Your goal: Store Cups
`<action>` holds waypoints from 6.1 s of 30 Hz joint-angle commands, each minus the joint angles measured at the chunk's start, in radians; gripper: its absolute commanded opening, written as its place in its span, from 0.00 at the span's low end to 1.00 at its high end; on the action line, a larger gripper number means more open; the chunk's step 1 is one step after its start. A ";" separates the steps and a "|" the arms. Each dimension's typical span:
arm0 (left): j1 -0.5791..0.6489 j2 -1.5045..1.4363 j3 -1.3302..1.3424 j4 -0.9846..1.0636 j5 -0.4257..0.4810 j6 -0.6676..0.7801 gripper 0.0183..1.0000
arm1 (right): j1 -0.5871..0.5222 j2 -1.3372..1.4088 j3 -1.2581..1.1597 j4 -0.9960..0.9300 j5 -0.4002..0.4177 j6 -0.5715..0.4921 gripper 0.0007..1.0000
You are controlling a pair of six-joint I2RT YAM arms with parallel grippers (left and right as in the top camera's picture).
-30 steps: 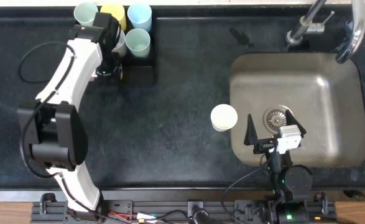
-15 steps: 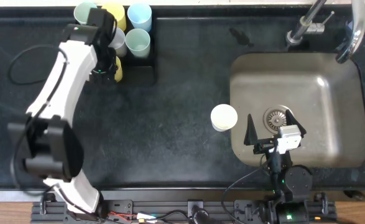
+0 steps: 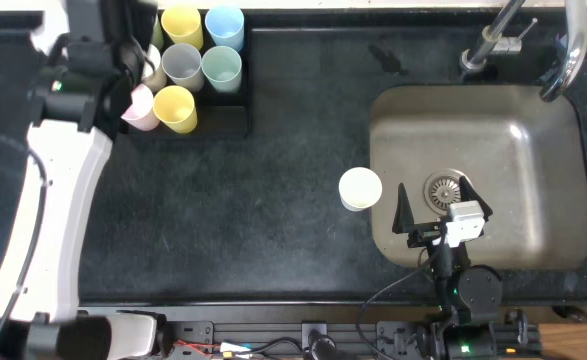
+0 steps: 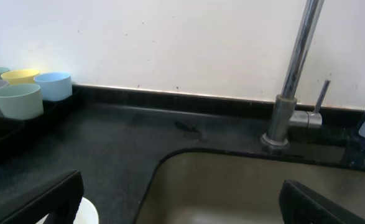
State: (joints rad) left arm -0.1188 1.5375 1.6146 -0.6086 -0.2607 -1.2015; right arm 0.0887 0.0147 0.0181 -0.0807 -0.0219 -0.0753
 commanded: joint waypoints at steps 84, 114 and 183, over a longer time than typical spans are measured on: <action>0.064 -1.535 -1.607 0.524 0.271 1.123 1.00 | 0.003 -0.011 -0.013 0.006 -0.003 0.000 1.00; 0.064 -1.535 -1.607 0.524 0.267 1.123 1.00 | 0.003 -0.011 -0.013 0.005 -0.001 0.001 1.00; 0.064 -1.535 -1.607 0.524 0.267 1.123 1.00 | 0.003 1.388 1.424 -1.352 -0.215 -0.015 1.00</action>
State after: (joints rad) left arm -0.0582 0.0128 0.0090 -0.0814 -0.0101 -0.0967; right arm 0.0887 1.3838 1.4155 -1.4342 -0.2173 -0.0765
